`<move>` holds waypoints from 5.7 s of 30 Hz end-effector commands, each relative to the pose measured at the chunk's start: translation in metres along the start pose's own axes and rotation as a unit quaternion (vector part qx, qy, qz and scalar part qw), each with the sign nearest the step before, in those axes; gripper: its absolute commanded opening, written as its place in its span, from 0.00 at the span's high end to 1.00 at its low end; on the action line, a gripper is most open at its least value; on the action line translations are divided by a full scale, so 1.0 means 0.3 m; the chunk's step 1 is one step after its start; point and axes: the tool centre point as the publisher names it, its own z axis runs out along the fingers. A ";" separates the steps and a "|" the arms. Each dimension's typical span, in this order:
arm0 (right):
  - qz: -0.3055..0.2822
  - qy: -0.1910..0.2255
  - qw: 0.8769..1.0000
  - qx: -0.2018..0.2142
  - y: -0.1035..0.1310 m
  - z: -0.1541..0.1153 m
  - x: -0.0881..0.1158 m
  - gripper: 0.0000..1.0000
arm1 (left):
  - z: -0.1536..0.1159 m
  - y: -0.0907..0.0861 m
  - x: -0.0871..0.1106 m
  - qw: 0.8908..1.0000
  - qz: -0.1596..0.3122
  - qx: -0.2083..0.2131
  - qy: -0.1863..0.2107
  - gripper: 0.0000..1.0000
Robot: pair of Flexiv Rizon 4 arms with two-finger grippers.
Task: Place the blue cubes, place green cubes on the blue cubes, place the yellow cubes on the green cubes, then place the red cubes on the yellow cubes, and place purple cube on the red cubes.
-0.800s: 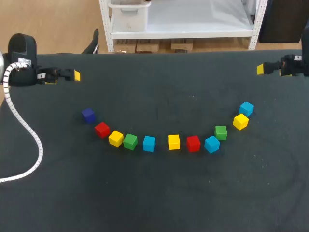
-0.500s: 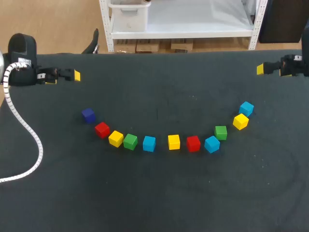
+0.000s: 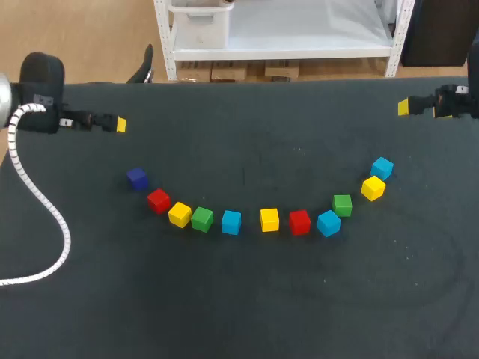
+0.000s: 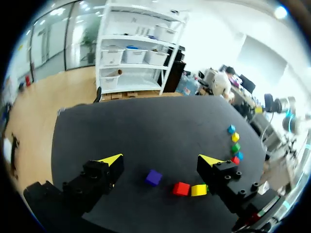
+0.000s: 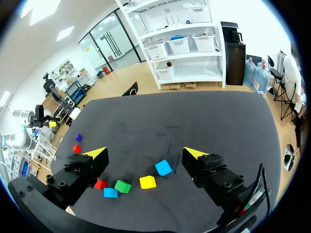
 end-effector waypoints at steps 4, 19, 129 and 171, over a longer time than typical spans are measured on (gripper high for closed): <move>0.000 0.000 1.000 0.001 0.002 -0.002 0.001 0.00 | 0.080 -0.008 -0.104 0.937 0.317 0.005 0.147 0.00; 0.000 0.000 1.000 0.001 0.002 -0.002 0.001 0.00 | 0.082 -0.031 -0.115 0.789 0.583 0.116 0.155 0.00; -0.440 0.267 0.795 -0.321 0.198 -0.069 0.048 0.00 | 0.137 -0.004 0.028 0.774 0.579 0.208 0.151 0.00; -0.723 0.256 0.601 -0.223 0.345 0.054 0.341 0.00 | 0.137 -0.004 0.028 0.774 0.579 0.208 0.151 0.00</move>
